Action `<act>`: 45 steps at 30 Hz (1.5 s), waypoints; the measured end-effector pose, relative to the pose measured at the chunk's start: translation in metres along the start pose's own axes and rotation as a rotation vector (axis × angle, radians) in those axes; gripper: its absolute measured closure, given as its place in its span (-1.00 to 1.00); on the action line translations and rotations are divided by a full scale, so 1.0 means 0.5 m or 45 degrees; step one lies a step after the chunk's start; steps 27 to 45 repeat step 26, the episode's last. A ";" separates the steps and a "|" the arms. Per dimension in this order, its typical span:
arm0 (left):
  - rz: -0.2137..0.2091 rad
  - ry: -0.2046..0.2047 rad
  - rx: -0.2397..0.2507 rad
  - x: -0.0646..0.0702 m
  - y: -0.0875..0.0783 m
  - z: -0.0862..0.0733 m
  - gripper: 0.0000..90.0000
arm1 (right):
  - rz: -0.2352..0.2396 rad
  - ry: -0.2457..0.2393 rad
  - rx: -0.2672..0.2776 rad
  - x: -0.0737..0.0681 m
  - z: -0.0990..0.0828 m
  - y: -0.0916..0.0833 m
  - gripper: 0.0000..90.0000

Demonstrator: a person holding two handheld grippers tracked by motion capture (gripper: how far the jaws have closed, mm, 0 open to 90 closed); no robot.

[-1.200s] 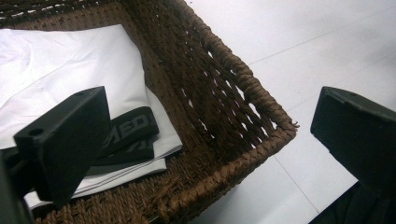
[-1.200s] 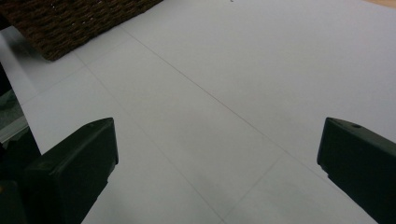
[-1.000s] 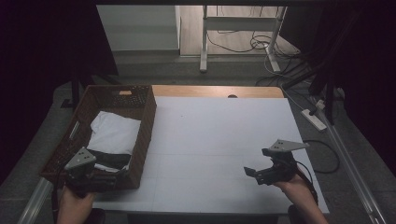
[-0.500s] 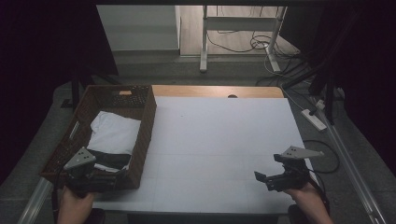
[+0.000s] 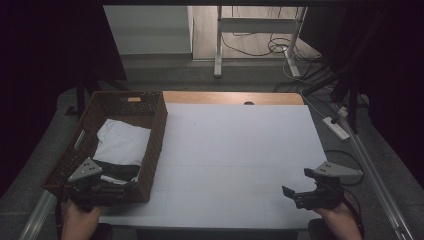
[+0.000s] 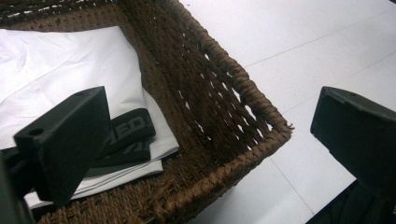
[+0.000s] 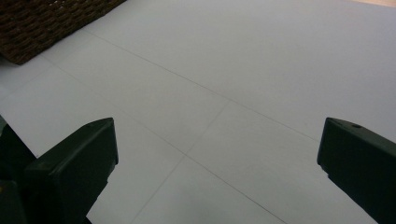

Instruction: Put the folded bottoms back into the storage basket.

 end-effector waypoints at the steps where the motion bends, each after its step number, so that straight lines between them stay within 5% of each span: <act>1: 0.000 0.000 0.000 0.000 0.000 0.000 -1.00 | -0.004 0.001 0.002 0.001 -0.002 -0.003 -1.00; 18: -0.002 0.011 -0.009 0.000 0.001 -0.003 -1.00 | -0.110 0.013 -0.034 0.018 -0.038 -0.024 -1.00; 45: 0.005 0.009 -0.007 -0.002 0.000 -0.002 -1.00 | -0.112 0.024 -0.043 0.021 -0.040 -0.024 -1.00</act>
Point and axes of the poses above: each handheld gripper's, and its own axes: y roughly forward along the jaws, z roughly out of its top, x roughly to its right, the point moved 8 cm from there along y, roughly forward along the jaws, and after that the axes turned 15 degrees about z, right-handed, at the moved point
